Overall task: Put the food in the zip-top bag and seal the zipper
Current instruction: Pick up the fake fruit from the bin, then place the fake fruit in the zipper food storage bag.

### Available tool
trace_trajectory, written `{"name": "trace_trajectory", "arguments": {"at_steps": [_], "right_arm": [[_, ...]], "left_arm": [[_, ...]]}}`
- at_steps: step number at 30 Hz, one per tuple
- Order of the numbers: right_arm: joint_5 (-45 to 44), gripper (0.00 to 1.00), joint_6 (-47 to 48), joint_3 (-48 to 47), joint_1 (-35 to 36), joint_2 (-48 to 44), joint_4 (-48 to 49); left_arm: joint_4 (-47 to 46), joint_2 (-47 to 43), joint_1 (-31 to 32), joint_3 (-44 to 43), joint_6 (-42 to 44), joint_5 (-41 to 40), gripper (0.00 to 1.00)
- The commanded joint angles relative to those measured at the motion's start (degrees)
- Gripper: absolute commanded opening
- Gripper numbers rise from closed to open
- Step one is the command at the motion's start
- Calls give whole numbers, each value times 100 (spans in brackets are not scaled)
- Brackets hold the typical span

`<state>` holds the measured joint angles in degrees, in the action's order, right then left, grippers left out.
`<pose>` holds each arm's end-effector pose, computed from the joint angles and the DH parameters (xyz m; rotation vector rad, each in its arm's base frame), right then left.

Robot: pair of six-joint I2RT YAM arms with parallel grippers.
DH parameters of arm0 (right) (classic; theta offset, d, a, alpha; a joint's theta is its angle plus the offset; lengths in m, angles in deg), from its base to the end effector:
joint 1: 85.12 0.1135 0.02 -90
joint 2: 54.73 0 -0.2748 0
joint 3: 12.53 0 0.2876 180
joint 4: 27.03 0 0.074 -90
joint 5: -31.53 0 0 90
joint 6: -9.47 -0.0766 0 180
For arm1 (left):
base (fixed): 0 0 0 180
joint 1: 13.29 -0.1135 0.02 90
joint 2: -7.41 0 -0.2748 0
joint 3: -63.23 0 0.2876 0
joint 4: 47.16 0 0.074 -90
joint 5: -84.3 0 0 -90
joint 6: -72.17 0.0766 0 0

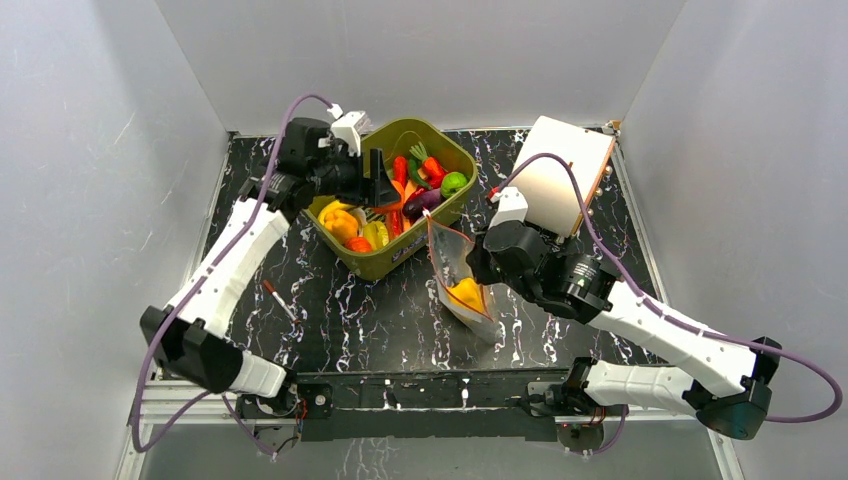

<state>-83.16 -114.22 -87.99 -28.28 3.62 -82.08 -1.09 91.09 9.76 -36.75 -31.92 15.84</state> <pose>0.1711 0.2034 0.3438 -0.2093 2.1844 0.4209 0.3496 -0.1793 0.3952 0.4014 2.1092 -0.7790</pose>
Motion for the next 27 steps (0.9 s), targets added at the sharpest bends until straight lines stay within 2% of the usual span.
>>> {"name": "trace_trajectory", "arguments": {"at_steps": [1,6,10,14,23,27], "right_arm": [[49,0,-142,-369,-6,38,357],[87,0,-189,-278,-6,83,602],[251,0,-197,-268,-6,142,810],[318,0,-212,-244,-6,150,986],[472,0,-392,-82,-7,128,1140],[490,0,-464,36,-9,107,1229]], "left_arm": [[-360,-791,29,630,-333,1446,40],[-983,-1260,48,1173,-1026,2456,41],[-2171,-1571,96,1665,-2056,3208,42],[-2682,-1655,274,1958,-2445,3107,42],[-2991,-1531,679,2317,-2690,2806,40],[-3450,-1489,753,2694,-3145,2751,40]]}}
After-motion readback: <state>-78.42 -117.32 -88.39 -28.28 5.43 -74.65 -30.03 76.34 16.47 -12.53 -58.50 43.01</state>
